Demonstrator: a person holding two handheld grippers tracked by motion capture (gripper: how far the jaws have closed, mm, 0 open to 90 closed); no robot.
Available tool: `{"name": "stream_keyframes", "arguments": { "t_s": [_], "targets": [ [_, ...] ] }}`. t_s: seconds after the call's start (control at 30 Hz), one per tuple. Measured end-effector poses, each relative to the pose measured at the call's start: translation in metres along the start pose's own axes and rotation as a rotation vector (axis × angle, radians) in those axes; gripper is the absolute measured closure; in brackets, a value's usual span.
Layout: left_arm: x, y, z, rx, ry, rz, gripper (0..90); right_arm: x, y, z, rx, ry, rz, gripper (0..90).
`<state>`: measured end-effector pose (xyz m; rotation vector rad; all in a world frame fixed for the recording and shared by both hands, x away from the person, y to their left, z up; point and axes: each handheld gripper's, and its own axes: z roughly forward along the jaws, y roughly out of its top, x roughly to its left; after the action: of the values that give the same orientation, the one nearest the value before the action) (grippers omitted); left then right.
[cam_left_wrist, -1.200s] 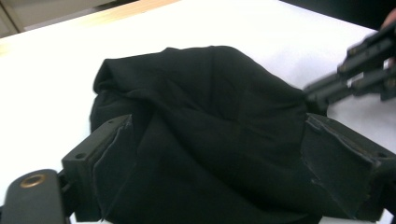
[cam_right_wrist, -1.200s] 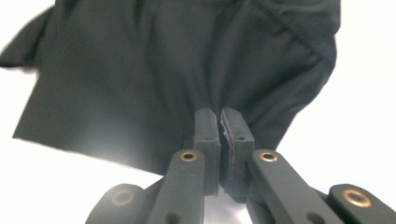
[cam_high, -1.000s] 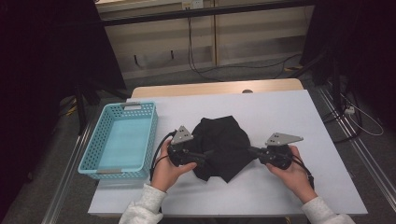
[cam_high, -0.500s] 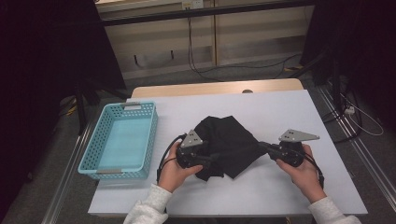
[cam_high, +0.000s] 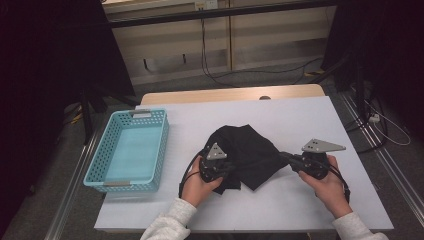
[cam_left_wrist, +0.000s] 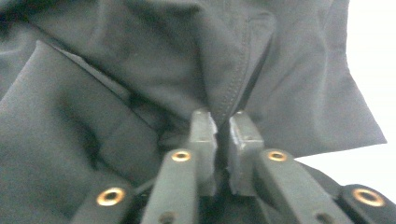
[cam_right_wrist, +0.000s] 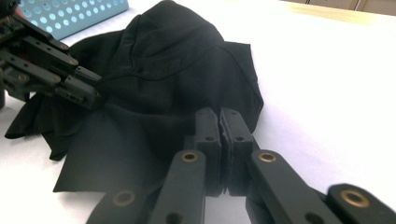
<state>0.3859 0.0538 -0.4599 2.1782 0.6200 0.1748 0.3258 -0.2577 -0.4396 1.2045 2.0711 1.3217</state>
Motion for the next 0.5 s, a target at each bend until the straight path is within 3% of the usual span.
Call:
{"name": "stream_keyframes", "arguments": {
  "t_s": [0.13, 0.3, 0.4, 0.5],
  "targets": [
    [-0.002, 0.005, -0.007, -0.004, -0.010, 0.001, 85.2, 0.000, -0.001, -0.001, -0.001, -0.002, -0.002, 86.8],
    [0.000, 0.018, -0.029, -0.041, -0.042, -0.046, 86.0, 0.000, -0.001, -0.002, 0.000, -0.001, -0.008, 86.5],
    [0.003, 0.023, -0.041, -0.055, -0.029, -0.049, 86.3, 0.002, 0.000, -0.003, -0.006, 0.010, -0.016, 85.5],
    [0.010, 0.024, -0.052, -0.090, -0.021, -0.080, 86.6, 0.005, 0.000, -0.001, 0.000, 0.020, -0.032, 84.5]
  ]
}}
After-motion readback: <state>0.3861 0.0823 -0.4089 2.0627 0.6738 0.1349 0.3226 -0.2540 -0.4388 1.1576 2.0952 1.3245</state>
